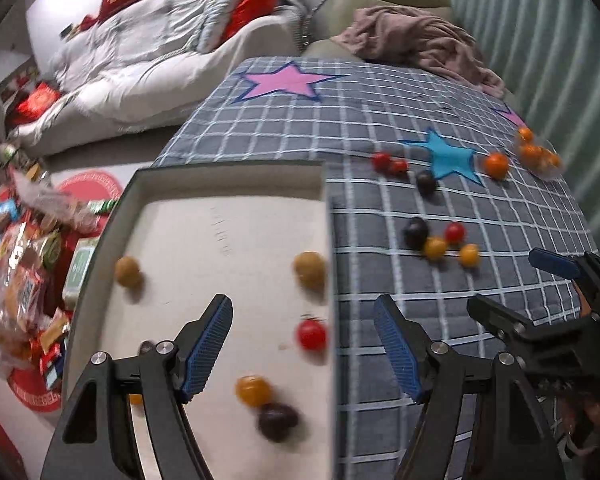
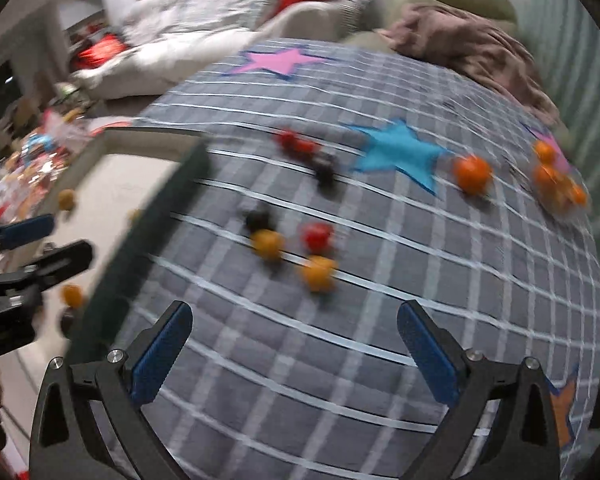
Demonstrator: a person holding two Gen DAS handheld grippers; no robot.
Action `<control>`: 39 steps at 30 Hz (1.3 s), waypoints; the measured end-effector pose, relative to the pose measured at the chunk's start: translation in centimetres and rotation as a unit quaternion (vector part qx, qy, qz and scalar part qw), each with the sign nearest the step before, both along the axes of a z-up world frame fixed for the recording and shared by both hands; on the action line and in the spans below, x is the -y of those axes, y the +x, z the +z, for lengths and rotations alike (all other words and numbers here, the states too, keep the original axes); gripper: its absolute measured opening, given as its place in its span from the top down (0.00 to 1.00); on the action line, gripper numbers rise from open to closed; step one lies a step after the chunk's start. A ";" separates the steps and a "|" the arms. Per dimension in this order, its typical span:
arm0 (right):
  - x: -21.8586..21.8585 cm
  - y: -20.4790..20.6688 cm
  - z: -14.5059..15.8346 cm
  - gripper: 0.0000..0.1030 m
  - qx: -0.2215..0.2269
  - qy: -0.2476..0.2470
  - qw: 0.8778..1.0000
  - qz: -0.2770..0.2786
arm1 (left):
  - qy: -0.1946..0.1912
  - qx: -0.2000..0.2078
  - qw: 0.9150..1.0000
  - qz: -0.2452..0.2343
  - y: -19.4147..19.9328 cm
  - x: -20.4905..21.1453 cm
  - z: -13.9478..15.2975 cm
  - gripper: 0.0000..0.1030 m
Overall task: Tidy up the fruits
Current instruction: 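Move both open tools back over the fruits on the cloth, then grasp a yellow cherry tomato with the left tool while the right tool grasps an orange tomato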
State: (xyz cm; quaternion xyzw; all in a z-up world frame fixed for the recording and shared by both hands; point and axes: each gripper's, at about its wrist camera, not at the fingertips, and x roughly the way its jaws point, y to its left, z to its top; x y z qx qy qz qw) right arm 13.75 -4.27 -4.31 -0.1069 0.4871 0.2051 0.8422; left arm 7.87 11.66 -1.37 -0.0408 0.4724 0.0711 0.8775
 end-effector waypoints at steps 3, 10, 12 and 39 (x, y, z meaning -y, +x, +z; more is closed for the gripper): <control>1.4 0.8 -0.8 0.00 0.002 -0.011 1.000 -0.021 | 0.005 -0.001 1.000 -0.014 0.6 1.6 0.0 0.28; 0.7 2.1 -2.2 0.00 0.011 -0.019 1.000 -0.015 | 0.015 -0.008 1.000 -0.019 1.2 3.5 -0.5 0.28; 0.1 2.3 -2.6 0.00 0.012 -0.021 1.000 -0.010 | 0.016 -0.011 1.000 -0.017 1.2 3.8 -0.6 0.28; 1.2 3.7 -2.4 0.68 0.028 0.029 0.999 0.037 | 0.000 -0.039 0.999 0.009 4.6 6.3 -3.2 0.28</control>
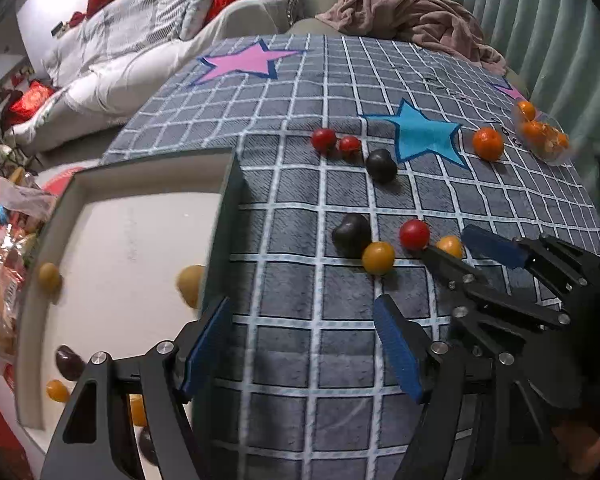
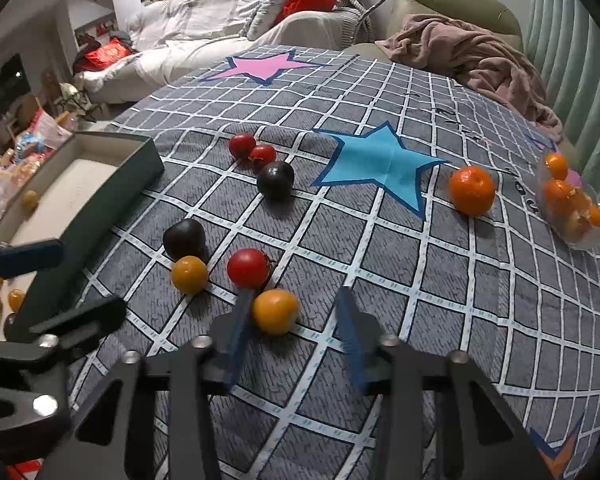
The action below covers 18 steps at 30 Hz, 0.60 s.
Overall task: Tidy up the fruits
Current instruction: 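Grasp a yellow cherry tomato with the left tool while the right tool grasps an orange tomato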
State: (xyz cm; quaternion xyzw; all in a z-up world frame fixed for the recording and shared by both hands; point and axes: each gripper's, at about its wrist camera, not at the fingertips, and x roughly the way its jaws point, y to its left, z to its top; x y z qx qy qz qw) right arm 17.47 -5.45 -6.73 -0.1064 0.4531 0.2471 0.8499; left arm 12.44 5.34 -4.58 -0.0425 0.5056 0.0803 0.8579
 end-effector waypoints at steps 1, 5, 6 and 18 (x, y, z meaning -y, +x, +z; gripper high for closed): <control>0.5 0.2 0.1 0.72 -0.006 0.009 1.000 -0.003 | 0.000 -0.002 1.000 -0.001 0.2 0.2 -0.2 0.28; 2.4 0.3 0.1 0.75 -0.013 0.022 0.999 -0.021 | 0.001 -0.008 1.000 -0.007 1.2 1.5 -1.1 0.28; 2.7 0.4 0.1 0.75 -0.014 0.024 0.999 -0.023 | -0.001 -0.009 1.000 -0.007 1.6 1.8 -1.3 0.28; 4.1 0.4 0.1 0.70 -0.020 0.045 0.999 -0.021 | -0.016 0.003 1.000 0.007 3.7 3.1 -2.1 0.58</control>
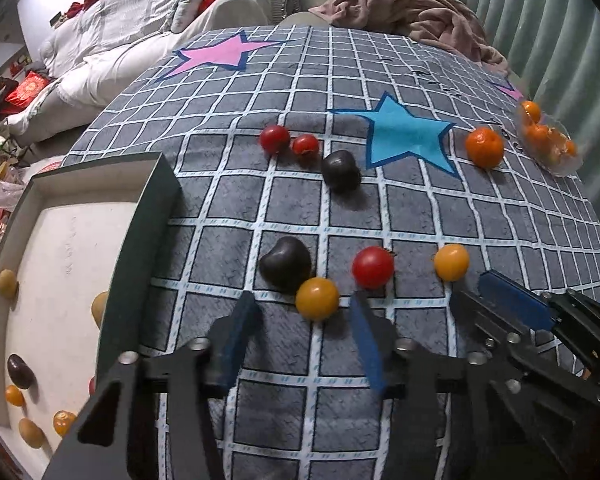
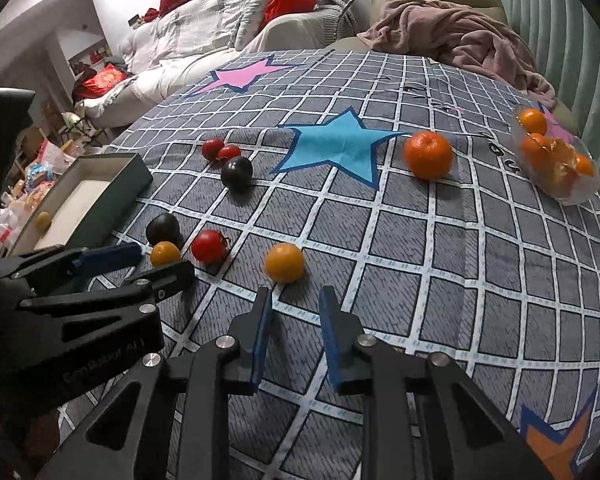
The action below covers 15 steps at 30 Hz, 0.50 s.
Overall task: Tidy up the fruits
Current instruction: 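Grasp a yellow cherry tomato with the left tool while the right tool grasps an orange tomato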
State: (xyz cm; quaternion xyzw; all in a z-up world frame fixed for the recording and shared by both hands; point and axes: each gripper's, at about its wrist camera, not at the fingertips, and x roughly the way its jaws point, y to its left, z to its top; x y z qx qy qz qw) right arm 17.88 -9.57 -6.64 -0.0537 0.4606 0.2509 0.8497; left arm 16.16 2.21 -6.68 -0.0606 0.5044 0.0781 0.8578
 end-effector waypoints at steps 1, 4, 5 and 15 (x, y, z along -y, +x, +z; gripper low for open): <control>-0.2 0.2 0.0 0.67 0.000 0.002 1.000 0.001 | 0.000 0.001 1.000 -0.001 0.0 0.1 0.0 0.64; -1.1 0.9 -0.1 0.65 0.009 -0.007 1.000 0.009 | -0.001 0.004 1.000 0.003 0.0 0.0 0.1 0.70; -1.3 1.0 -0.1 0.65 0.012 -0.010 1.000 0.011 | -0.005 0.004 1.000 0.007 0.0 -0.2 0.1 0.72; 1.1 -0.1 -0.3 0.78 -0.016 0.037 0.999 -0.002 | -0.013 0.015 1.000 -0.012 -1.5 -0.4 0.1 0.79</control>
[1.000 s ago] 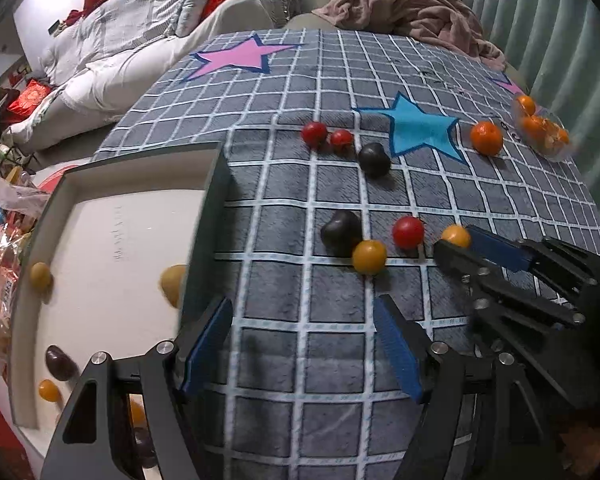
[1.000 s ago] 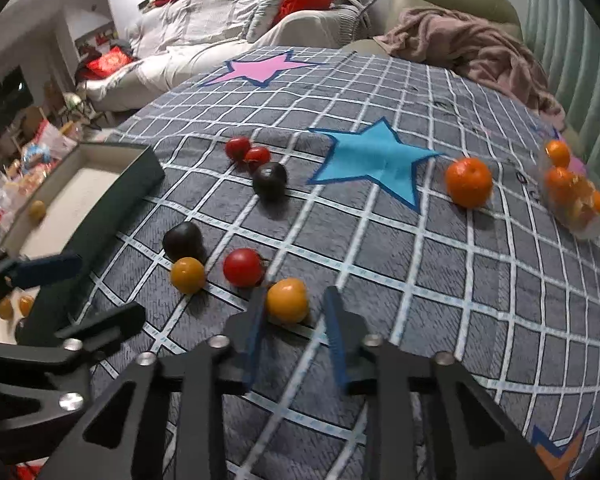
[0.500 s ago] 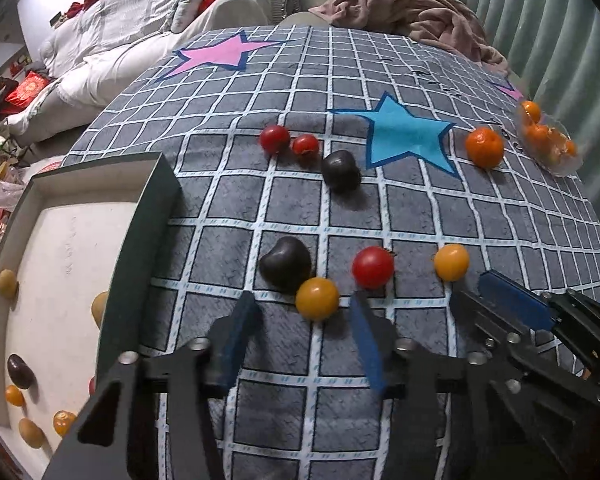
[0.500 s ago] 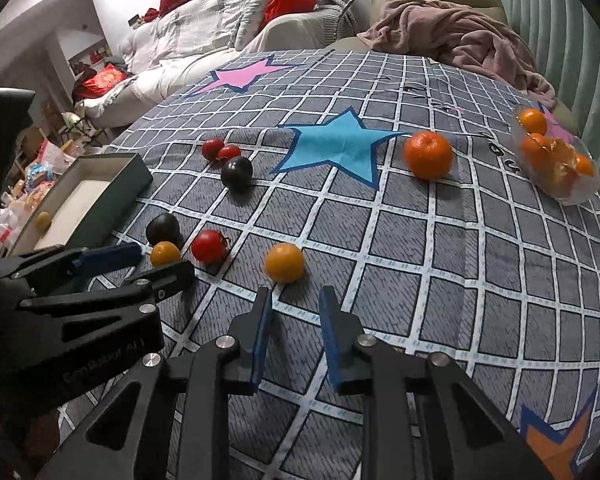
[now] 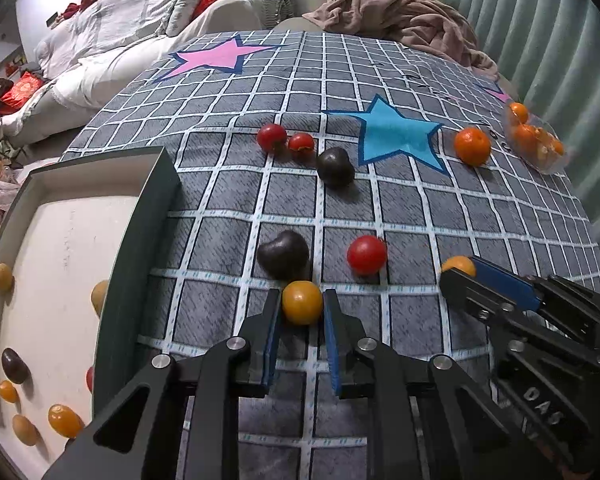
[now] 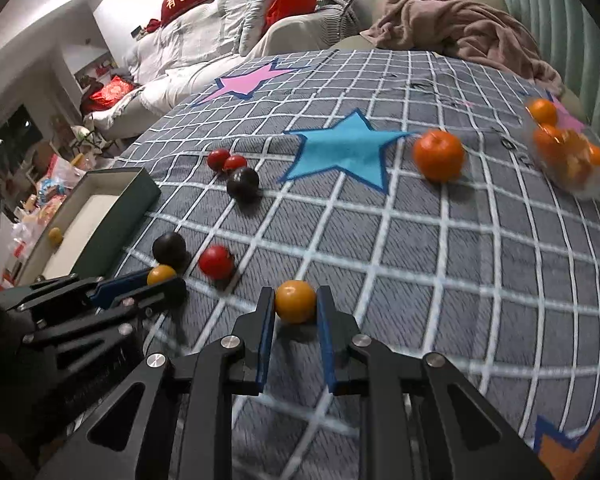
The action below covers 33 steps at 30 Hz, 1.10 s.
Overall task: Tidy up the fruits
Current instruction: 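Grasp a yellow cherry tomato with the left tool while the right tool grasps an orange tomato, then carry both held tomatoes over the white tray with both tools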
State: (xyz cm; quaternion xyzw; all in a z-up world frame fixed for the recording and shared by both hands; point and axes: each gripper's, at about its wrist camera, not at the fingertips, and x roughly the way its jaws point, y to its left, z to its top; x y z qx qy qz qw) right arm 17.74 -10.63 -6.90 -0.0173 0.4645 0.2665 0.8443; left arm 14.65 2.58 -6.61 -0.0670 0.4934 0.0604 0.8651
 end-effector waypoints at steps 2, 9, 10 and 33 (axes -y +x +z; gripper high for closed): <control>0.7 -0.9 0.0 0.78 -0.005 0.004 1.000 -0.004 | -0.003 0.002 1.000 -0.004 -0.7 -0.1 0.0 0.79; 2.2 -3.2 0.1 0.78 -0.017 0.013 1.000 -0.013 | -0.019 0.000 1.000 -0.003 -3.5 -0.1 0.1 0.79; 2.3 -3.5 0.1 0.78 -0.019 0.012 1.000 -0.013 | -0.018 -0.001 1.000 -0.005 -3.9 0.1 0.1 0.79; 3.0 -5.1 0.7 0.78 -0.039 -0.006 0.999 -0.028 | -0.021 -0.003 1.000 -0.008 -6.5 0.4 0.2 0.79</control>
